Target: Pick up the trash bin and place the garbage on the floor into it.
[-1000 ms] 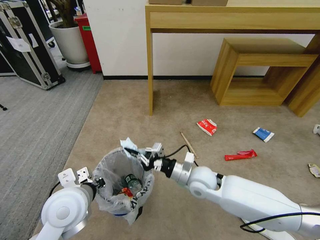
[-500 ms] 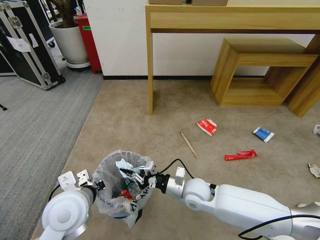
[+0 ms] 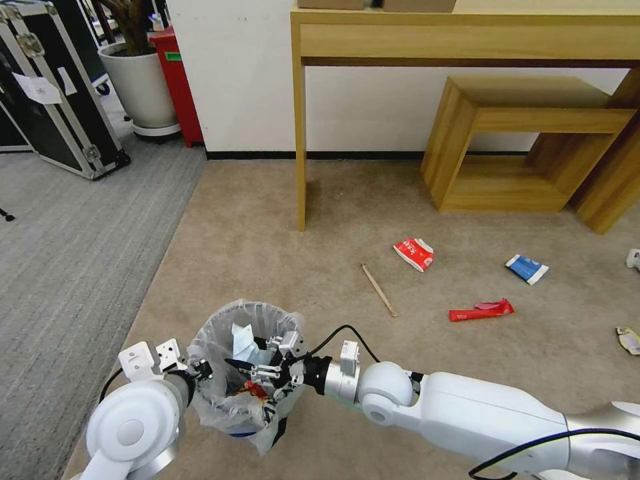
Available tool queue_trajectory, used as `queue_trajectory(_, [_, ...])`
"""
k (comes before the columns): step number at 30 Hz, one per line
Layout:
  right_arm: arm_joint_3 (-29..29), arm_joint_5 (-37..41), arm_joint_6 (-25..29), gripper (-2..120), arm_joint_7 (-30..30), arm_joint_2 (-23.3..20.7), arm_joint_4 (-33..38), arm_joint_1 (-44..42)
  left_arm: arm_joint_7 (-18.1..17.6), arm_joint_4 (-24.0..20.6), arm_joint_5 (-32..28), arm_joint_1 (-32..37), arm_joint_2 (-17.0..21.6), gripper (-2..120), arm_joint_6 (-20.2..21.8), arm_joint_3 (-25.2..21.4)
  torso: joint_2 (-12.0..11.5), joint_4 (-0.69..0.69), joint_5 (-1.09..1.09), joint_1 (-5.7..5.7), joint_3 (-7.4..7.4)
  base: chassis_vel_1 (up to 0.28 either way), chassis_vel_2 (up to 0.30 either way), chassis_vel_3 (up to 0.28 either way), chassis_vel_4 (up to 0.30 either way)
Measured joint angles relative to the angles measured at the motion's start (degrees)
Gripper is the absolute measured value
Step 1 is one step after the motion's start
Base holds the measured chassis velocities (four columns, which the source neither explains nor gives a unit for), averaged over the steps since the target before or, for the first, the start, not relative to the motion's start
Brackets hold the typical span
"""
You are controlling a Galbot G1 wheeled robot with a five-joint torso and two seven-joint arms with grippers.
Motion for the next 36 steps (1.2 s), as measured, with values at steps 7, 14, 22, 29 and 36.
queue_trajectory(7, [-0.86,0.81,-0.38,96,-0.25,0.15,0.18,0.53,0.0,0.57,-0.09,-0.6,0.02,0,0.05,0.44,0.0,0.0,0.0,0.0,0.0,0.0,0.0,0.0,0.0])
queue_trajectory(14, [-1.53,3.29,-2.33,100,-0.77,-0.33,1.3,2.15,0.0,0.95,-0.12,-1.09,-0.04,0,0.11,0.59,0.0,0.0,0.01,0.0,0.0,0.0,0.0,0.0,0.0])
queue_trajectory(22, [-3.07,7.64,-9.86,100,1.5,-2.51,5.24,9.37,0.0,1.03,-0.13,-1.17,0.2,0,0.15,0.69,0.0,0.0,0.0,0.01,0.01,0.0,0.0,0.0,0.0])
queue_trajectory(29, [-6.42,15.88,-14.79,100,3.98,-3.26,7.02,16.25,0.0,0.94,-0.02,-1.02,-0.06,0,0.2,0.65,0.0,0.0,0.0,0.01,0.0,0.0,0.0,0.0,0.0])
queue_trajectory(36, [-6.51,22.56,-19.07,100,10.53,-2.5,9.33,16.2,0.04,0.52,-0.1,-0.96,0.16,0,0.2,0.38,0.0,0.0,0.0,0.01,0.01,0.0,0.0,0.0,0.0])
